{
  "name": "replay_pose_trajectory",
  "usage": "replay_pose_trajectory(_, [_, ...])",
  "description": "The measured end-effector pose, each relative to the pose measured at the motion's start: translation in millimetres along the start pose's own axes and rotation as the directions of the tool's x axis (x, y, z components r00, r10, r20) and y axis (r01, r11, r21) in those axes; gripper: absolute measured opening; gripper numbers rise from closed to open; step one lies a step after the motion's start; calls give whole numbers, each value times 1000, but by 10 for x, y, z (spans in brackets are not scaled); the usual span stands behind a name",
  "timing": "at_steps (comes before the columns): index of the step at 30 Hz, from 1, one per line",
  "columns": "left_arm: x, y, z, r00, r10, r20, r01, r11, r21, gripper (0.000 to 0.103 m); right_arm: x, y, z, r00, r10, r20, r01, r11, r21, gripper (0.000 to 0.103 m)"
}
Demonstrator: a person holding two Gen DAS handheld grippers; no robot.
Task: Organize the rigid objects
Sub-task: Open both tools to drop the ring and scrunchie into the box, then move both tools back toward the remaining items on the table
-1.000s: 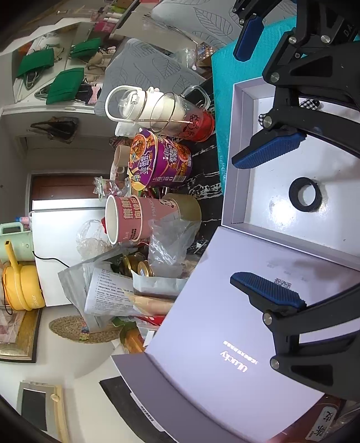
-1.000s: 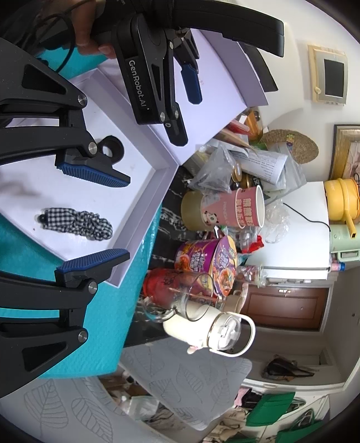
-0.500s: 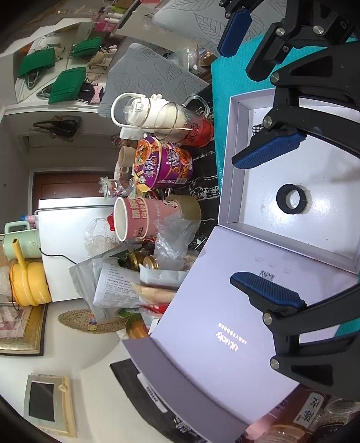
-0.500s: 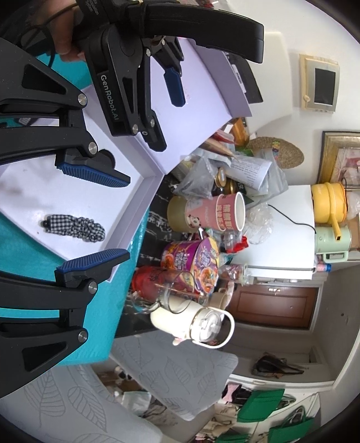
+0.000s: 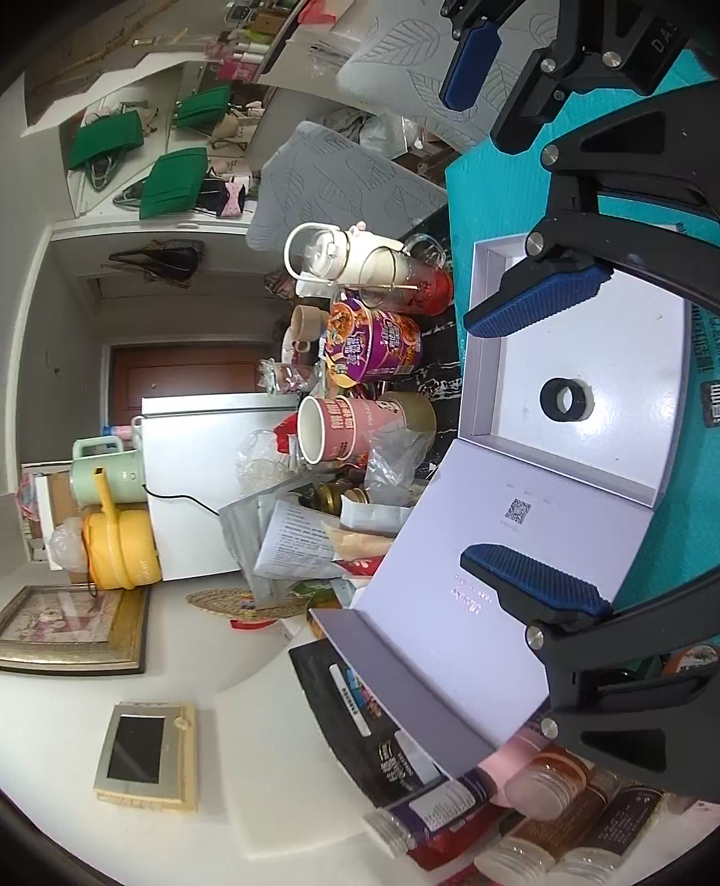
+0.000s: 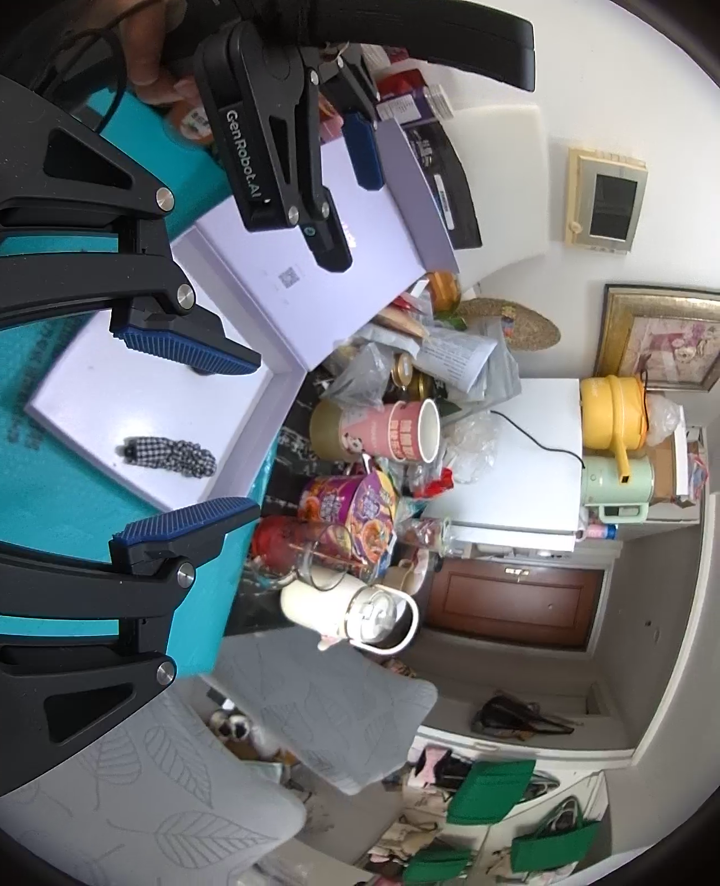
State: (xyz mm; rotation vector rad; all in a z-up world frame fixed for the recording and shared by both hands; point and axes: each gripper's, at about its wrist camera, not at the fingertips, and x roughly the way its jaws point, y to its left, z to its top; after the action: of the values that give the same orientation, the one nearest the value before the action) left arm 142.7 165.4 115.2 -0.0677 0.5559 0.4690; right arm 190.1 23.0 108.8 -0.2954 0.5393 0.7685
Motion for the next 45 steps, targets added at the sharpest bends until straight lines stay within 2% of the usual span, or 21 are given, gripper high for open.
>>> replay_pose_trajectory(11, [-602,-91,-127,998,-45,36,44,999,21,77,-637,108,-149,999,-7,37,7,1000,-1,46])
replay_pose_trajectory(20, [-813,-181,-340,995,-94,21,93,994,49,77,-952,171,-416,998,-45,32,45,999,26,47])
replay_pose_trajectory(26, [-875,-272,-564,989,-145,-27,146,987,70,77,-1085,194,-661,998,-63,11,62,997,47,47])
replay_pose_trajectory(37, [-1087,-419,-967,977,-201,-67,206,973,99,77,-1314,197,-1135,997,-78,-30,81,991,106,48])
replay_pose_trajectory(45, [-1142,-514,-1195,959,-261,-109,273,955,113,77,-1473,209,-1458,993,-102,-67,111,983,146,52])
